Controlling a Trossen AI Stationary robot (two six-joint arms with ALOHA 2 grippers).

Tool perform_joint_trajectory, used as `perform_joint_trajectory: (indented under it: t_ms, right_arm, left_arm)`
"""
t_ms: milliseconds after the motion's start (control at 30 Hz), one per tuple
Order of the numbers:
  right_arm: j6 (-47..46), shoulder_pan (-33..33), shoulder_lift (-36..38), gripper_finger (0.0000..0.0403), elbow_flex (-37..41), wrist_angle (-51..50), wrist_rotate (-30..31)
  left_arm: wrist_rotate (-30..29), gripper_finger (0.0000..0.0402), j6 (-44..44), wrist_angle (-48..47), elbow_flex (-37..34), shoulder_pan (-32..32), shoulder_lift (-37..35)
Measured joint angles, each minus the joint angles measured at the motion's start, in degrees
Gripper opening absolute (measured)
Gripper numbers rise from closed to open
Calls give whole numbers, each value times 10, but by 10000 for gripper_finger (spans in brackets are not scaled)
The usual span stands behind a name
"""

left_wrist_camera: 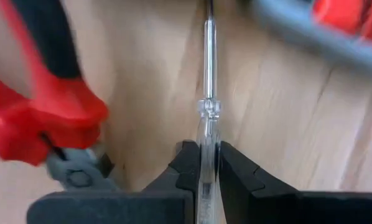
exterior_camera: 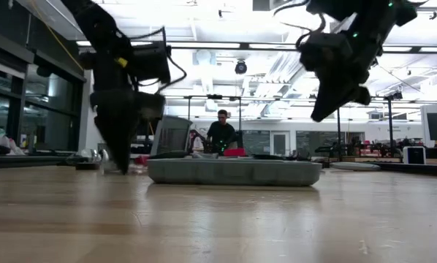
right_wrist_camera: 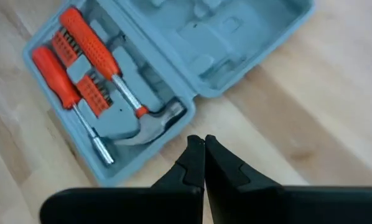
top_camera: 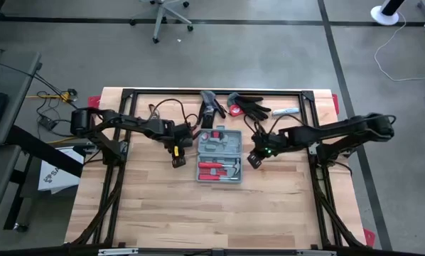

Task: Prefit tool cases
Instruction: Put the transparent flathead screwdriver into the gray tool box

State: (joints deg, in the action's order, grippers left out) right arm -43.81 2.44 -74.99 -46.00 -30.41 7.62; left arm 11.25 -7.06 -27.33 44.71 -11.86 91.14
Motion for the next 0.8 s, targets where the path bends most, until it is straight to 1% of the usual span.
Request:
perform_joint_trajectory:
  t_ms: [133,233,267,300,433,567,700,800]
  right_arm:
    - [15,-4,41,0,0,-29,23]
    - [31,-15,60,0,0,-43,29]
    - [37,-19,61,0,0,-48,30]
    - [41,-23,62,0,0,-50,29]
    - [53,-31,59,0,0,-53,28]
    - [53,-32,59,0,0,-54,27]
    - [53,-32,59,0,0,-65,26]
    - [53,-32,59,0,0,-72,27]
  left_arm:
    - [-16,23,-37,3,21,2,-29]
    - [-42,18,-49,3,46,8,-40]
    - [-41,5,-50,6,57,9,-41]
    - [-42,2,-48,9,67,11,-41]
    - [-60,6,-32,5,94,15,-38]
    - [-64,5,-27,-5,98,8,-38]
    - [-28,3,-47,-78,95,-1,-38]
    - [-30,1,-81,-163,85,3,-38]
